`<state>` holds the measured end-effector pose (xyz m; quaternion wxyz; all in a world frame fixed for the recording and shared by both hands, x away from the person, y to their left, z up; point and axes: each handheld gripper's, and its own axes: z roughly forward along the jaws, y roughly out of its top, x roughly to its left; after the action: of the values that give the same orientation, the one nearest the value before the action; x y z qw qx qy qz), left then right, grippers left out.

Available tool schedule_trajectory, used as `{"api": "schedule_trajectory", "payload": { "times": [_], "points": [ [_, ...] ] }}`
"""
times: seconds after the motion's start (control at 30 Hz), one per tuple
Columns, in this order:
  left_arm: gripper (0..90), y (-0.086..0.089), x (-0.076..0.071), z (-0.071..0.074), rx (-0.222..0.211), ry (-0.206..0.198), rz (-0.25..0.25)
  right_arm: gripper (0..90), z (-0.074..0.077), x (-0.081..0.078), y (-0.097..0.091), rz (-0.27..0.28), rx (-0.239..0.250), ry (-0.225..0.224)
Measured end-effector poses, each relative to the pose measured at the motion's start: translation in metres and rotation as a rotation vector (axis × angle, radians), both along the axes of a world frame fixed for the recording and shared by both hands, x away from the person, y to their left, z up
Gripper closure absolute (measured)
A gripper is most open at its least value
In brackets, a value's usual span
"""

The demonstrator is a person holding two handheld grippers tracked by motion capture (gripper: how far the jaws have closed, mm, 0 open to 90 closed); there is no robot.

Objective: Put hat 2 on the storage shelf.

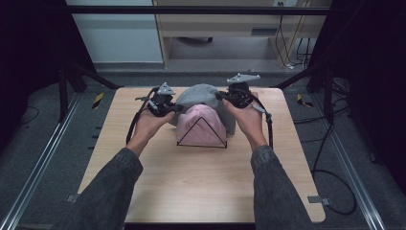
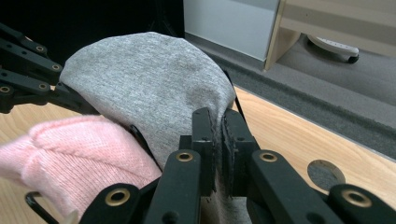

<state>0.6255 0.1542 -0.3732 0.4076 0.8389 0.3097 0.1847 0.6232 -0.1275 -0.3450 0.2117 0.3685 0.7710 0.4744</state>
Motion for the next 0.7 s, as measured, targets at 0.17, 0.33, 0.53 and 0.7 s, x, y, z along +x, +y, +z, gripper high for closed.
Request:
{"api": "schedule_trajectory", "payload": {
  "times": [0.17,0.33,0.53,0.7],
  "points": [
    [85.7,0.002,0.002,-0.008,0.019,0.017,0.012,85.4,-0.009,-0.001,0.001,0.002,0.000,0.009],
    [85.6,0.004,-0.001,-0.012,0.016,0.029,0.008,85.4,-0.011,-0.006,0.001,0.008,0.010,0.009],
    [85.5,0.005,-0.003,-0.015,0.011,0.043,0.008,84.8,-0.014,-0.011,0.001,0.008,0.006,0.013],
    [84.3,0.004,-0.003,-0.017,0.004,0.062,0.006,83.9,-0.015,-0.014,0.001,0.008,-0.012,0.008]
  ]
}}
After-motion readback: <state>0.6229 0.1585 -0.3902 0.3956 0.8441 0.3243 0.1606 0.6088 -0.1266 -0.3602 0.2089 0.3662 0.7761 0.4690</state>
